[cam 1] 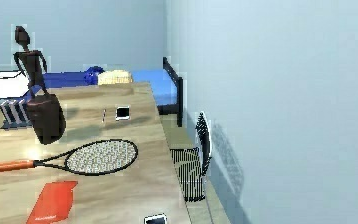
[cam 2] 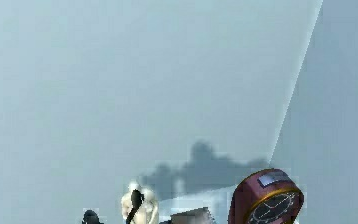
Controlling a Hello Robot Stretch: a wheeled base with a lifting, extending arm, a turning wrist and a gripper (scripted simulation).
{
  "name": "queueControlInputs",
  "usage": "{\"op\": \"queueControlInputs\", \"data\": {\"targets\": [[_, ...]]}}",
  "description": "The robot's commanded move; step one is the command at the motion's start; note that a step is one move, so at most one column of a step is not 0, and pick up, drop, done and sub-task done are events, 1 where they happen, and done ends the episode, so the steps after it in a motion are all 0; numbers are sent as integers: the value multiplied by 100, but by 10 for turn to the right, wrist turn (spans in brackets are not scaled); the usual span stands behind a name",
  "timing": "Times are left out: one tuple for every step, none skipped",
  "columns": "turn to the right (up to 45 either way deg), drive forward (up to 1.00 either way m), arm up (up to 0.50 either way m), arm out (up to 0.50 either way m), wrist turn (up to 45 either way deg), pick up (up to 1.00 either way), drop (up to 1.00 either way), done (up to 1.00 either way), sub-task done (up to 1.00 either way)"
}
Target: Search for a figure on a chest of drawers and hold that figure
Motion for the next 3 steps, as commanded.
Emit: {"op": "queueControlInputs", "data": {"targets": [[0, 0, 0, 0, 0, 100, 0, 0, 0], [0, 0, 8, 0, 0, 0, 0, 0, 0], [0, 0, 0, 0, 0, 0, 0, 100, 0]]}}
